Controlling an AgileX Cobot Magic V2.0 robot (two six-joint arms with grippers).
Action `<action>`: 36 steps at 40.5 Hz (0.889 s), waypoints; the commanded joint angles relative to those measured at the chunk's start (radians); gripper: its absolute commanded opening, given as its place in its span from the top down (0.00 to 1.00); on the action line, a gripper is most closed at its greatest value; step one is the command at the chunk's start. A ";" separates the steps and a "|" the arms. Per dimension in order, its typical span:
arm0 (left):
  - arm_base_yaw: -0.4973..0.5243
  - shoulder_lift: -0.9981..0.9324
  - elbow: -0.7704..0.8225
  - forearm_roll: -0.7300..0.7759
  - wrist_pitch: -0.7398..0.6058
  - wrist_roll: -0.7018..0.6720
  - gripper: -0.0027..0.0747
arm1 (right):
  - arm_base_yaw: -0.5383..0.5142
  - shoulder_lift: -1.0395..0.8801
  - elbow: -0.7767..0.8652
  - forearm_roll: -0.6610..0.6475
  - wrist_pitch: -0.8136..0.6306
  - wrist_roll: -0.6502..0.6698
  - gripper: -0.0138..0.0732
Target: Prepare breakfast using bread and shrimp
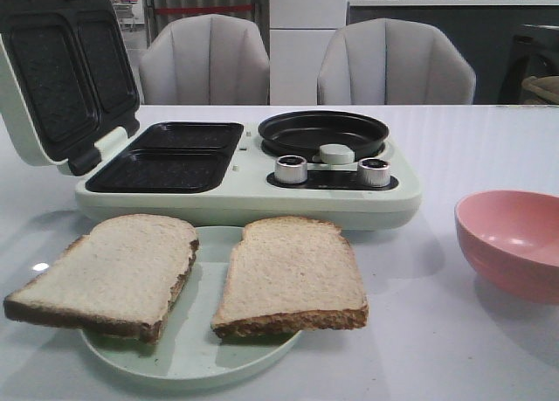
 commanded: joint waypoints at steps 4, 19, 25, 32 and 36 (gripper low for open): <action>-0.134 0.041 -0.029 0.001 -0.067 0.111 0.23 | -0.006 -0.001 -0.027 0.003 -0.077 -0.008 0.26; -0.621 0.234 0.054 0.362 -0.067 0.204 0.23 | -0.006 -0.001 -0.027 0.003 -0.077 -0.008 0.26; -0.797 0.312 0.146 0.553 -0.079 0.154 0.23 | -0.006 -0.001 -0.027 0.003 -0.077 -0.008 0.26; -0.920 0.410 0.188 0.904 -0.015 -0.188 0.23 | -0.006 -0.001 -0.027 0.003 -0.077 -0.008 0.26; -0.940 0.484 0.188 1.026 0.013 -0.304 0.23 | -0.006 -0.001 -0.027 0.003 -0.077 -0.008 0.26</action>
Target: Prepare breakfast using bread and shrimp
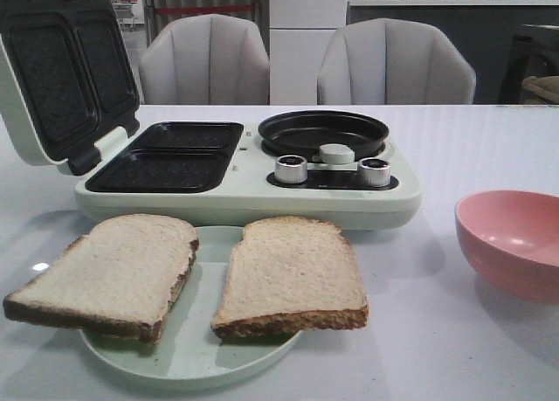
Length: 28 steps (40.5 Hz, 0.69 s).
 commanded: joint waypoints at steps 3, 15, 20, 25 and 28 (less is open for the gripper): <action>-0.019 0.108 -0.028 0.158 0.007 -0.122 0.23 | -0.006 -0.001 -0.029 0.003 -0.074 -0.008 0.26; -0.014 0.319 -0.078 0.254 0.011 -0.179 0.35 | -0.006 -0.001 -0.029 0.003 -0.074 -0.008 0.26; 0.010 0.402 -0.093 0.297 0.027 -0.201 0.39 | -0.006 -0.001 -0.029 0.003 -0.074 -0.008 0.26; 0.045 0.467 -0.111 0.323 0.024 -0.201 0.39 | -0.006 -0.001 -0.029 0.003 -0.074 -0.008 0.26; 0.060 0.494 -0.131 0.346 0.024 -0.222 0.39 | -0.006 -0.001 -0.029 0.003 -0.074 -0.008 0.26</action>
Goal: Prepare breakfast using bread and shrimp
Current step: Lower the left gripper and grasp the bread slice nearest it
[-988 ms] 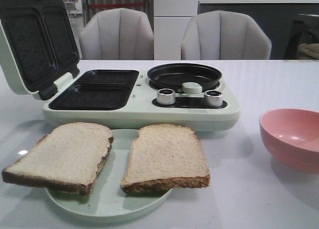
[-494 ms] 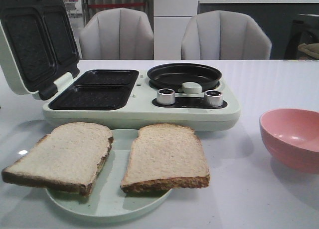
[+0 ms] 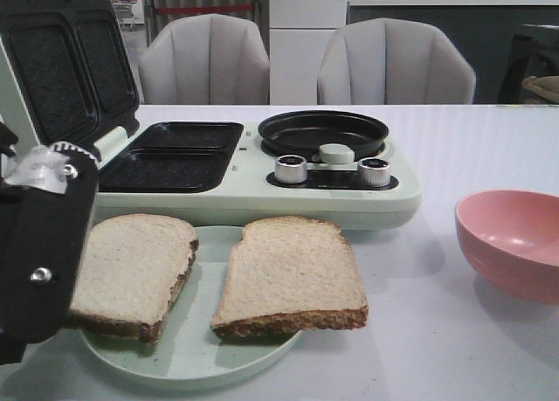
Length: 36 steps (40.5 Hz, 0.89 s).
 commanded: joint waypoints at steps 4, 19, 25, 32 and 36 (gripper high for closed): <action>0.028 0.040 -0.058 0.089 0.025 -0.045 0.39 | -0.006 -0.001 -0.029 0.003 -0.074 -0.008 0.26; 0.040 0.110 -0.065 0.140 0.030 -0.055 0.41 | -0.006 -0.001 -0.029 0.003 -0.074 -0.008 0.26; 0.040 0.110 -0.065 0.140 0.032 -0.055 0.55 | -0.006 -0.001 -0.029 0.003 -0.074 -0.008 0.26; 0.040 0.110 -0.065 0.132 0.032 -0.055 0.72 | -0.006 -0.001 -0.029 0.003 -0.074 -0.008 0.26; 0.040 0.110 -0.065 0.123 0.048 -0.055 0.79 | -0.006 -0.001 -0.029 0.003 -0.074 -0.008 0.26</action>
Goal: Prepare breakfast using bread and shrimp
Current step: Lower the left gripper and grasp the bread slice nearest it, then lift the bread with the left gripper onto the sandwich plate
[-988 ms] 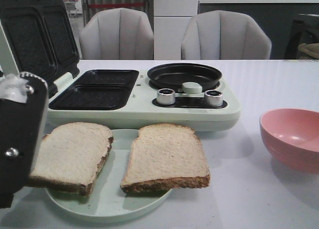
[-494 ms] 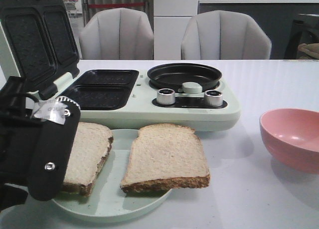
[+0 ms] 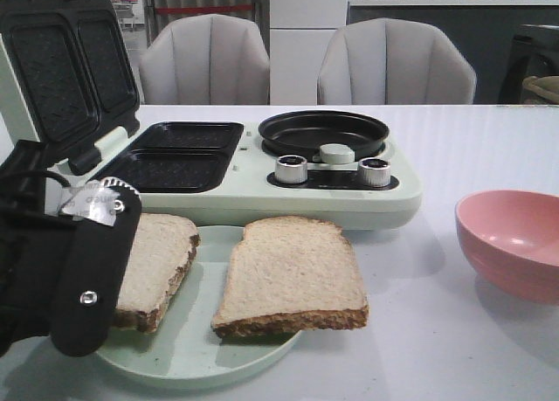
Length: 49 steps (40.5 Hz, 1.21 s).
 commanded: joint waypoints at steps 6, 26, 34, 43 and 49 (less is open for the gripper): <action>-0.004 -0.047 -0.022 -0.011 0.095 -0.015 0.84 | -0.006 -0.001 -0.029 0.003 -0.074 -0.008 0.26; -0.068 -0.282 -0.069 0.227 0.261 -0.015 0.84 | -0.006 -0.001 -0.029 0.003 -0.074 -0.008 0.26; 0.031 -0.251 -0.166 0.255 0.130 -0.015 0.84 | -0.006 -0.001 -0.029 0.003 -0.074 -0.008 0.26; 0.174 -0.127 -0.333 0.279 -0.005 -0.013 0.84 | -0.006 -0.001 -0.029 0.003 -0.074 -0.008 0.26; 0.255 -0.007 -0.467 0.279 -0.065 -0.013 0.84 | -0.006 -0.001 -0.029 0.003 -0.074 -0.008 0.26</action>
